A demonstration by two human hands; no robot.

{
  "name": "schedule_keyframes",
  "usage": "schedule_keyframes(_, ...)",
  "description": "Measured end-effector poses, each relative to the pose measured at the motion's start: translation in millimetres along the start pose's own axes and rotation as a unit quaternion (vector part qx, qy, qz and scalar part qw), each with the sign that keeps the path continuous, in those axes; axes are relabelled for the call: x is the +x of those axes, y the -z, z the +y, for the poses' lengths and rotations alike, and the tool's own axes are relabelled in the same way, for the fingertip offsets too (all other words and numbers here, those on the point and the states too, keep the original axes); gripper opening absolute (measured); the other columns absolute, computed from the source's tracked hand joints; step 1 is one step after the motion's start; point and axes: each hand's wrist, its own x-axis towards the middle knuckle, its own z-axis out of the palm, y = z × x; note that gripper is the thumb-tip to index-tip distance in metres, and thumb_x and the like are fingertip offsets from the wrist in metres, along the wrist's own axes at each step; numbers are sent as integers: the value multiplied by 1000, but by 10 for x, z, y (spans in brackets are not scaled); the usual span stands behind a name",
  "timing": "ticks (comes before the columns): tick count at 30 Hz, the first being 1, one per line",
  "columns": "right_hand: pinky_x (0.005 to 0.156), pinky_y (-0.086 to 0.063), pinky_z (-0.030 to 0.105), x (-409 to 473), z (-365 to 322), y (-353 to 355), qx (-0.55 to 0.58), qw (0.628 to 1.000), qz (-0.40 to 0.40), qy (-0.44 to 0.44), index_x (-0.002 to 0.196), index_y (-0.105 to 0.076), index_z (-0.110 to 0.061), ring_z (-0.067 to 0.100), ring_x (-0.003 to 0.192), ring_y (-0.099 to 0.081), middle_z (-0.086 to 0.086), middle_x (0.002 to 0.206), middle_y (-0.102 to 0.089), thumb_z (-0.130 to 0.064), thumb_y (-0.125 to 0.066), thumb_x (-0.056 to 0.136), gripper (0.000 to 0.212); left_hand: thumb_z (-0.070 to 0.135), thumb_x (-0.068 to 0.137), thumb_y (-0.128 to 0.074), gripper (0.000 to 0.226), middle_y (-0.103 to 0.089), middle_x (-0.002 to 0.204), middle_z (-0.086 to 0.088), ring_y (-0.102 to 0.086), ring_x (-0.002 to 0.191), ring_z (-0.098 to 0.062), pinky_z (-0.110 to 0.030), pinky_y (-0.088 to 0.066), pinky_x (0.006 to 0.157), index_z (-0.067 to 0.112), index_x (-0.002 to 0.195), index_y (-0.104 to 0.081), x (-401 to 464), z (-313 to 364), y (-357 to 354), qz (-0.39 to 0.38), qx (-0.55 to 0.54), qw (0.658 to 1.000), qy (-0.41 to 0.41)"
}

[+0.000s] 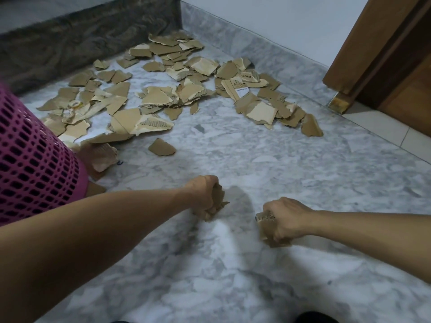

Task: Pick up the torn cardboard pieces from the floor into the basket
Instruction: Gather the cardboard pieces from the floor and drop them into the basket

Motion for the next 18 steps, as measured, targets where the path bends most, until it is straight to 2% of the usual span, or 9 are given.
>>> schedule_keyframes(2,52,-42,24,17,-33,175,29,1000,4,-2,93,-58,-24,20,81,-57,0,94,-60,-26,-83,58,43,6,75,-69,40,-61,113,-10,-60,95,-26,-30,-51,63,13,113,-56,-42,-8,176,2,5,1000,5)
schedule_keyframes(3,54,-48,26,41,-70,294,51,999,12,2,88,-56,-25,20,81,-59,-1,92,-61,-27,-85,56,43,6,76,-70,41,-60,112,-9,-59,92,-25,-27,-49,56,12,114,-56,-77,-15,297,5,2,1000,7)
schedule_keyframes(5,64,-57,35,129,-186,587,86,995,37,19,85,-53,-26,24,84,-61,1,91,-63,-30,-88,56,46,7,76,-74,45,-56,109,-8,-54,86,-21,-22,-41,44,14,116,-56,-161,-33,583,7,-12,1000,14)
schedule_keyframes(6,68,-56,35,170,-259,745,96,994,53,28,87,-53,-27,25,87,-61,2,93,-63,-32,-89,58,46,8,75,-76,49,-54,109,-7,-54,87,-21,-21,-41,42,14,118,-55,-207,-41,727,11,-20,1000,18)
schedule_keyframes(8,71,-51,32,233,-469,1113,112,988,85,55,95,-55,-25,26,92,-60,3,98,-62,-34,-87,67,43,12,74,-80,56,-54,112,-5,-55,92,-22,-23,-46,48,16,124,-54,-330,-102,1050,25,-37,999,25)
schedule_keyframes(10,66,-48,29,263,-722,1467,137,981,110,85,101,-58,-19,25,92,-60,4,99,-62,-33,-83,74,40,15,73,-81,61,-55,117,-7,-57,97,-25,-27,-52,58,17,127,-52,-515,-182,1371,52,-44,997,36)
schedule_keyframes(12,62,-48,28,278,-941,1781,176,969,132,109,102,-60,-14,26,89,-62,5,95,-63,-31,-81,77,37,13,75,-79,59,-55,111,-4,-56,94,-22,-30,-51,64,17,127,-53,-705,-236,1686,73,-26,996,40)
schedule_keyframes(16,66,-57,38,251,-1519,2458,251,940,158,171,100,-61,-13,33,87,-66,13,95,-66,-23,-74,85,22,5,78,-75,44,-54,99,0,-57,83,-17,-26,-49,56,21,114,-56,-1267,-462,2542,145,-10,987,65)
schedule_keyframes(18,66,-54,37,173,-1839,2764,257,930,171,197,86,-58,-11,31,81,-63,10,83,-60,-18,-66,90,12,3,78,-73,32,-58,94,-1,-60,80,-18,-28,-48,55,21,99,-58,-1578,-618,2935,176,-9,981,80)
